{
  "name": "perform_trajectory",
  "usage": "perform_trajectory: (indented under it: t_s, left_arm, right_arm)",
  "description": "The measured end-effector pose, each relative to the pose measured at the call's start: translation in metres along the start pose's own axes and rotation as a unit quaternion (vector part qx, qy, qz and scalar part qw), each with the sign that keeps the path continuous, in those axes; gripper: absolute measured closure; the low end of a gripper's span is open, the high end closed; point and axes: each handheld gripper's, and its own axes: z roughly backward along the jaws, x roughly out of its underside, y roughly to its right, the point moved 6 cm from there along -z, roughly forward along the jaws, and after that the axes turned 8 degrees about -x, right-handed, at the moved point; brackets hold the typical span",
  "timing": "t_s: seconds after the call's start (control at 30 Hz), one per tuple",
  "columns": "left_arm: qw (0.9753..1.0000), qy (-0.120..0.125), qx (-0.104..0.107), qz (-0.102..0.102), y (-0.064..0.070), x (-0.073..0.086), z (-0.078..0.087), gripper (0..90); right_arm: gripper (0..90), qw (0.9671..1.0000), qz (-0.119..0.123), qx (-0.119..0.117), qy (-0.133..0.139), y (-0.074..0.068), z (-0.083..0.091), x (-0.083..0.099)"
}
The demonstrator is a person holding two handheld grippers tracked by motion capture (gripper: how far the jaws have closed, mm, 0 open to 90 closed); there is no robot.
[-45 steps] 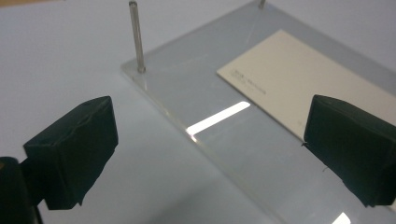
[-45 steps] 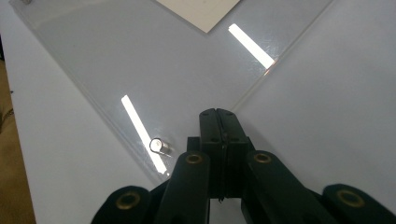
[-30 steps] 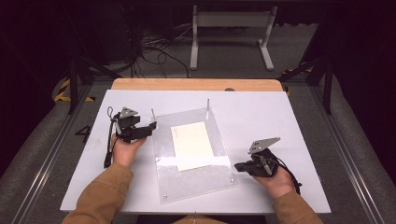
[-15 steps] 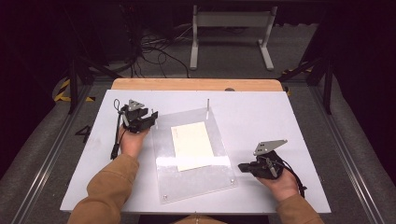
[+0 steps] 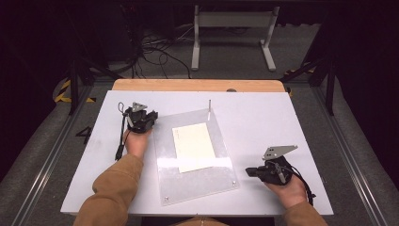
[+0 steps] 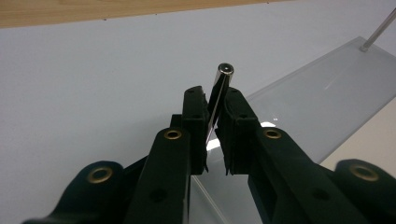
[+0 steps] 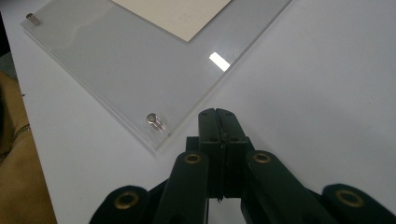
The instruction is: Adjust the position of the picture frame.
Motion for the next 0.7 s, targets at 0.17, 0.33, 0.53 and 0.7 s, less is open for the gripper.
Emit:
perform_trajectory:
  t_s: [0.17,0.33,0.53,0.7]
  left_arm:
    - [0.9996,0.005,-0.012,-0.024,0.001,-0.001,0.0,84.3]
    - [0.9992,0.014,-0.015,-0.035,0.005,-0.004,0.002,84.8]
    - [0.9988,0.02,0.004,-0.044,0.015,-0.007,0.003,84.7]
    - [0.9976,0.012,0.017,-0.067,0.031,-0.015,0.002,84.7]
  right_arm:
    - [89.3,1.0,-0.003,0.002,0.0,0.0,0.002,0.003]
    - [89.3,1.0,-0.002,0.005,0.002,-0.001,0.003,0.004]
    - [89.3,1.0,0.002,0.003,0.003,-0.003,0.005,0.004]
    - [89.3,1.0,0.005,-0.001,0.005,-0.005,0.005,0.003]
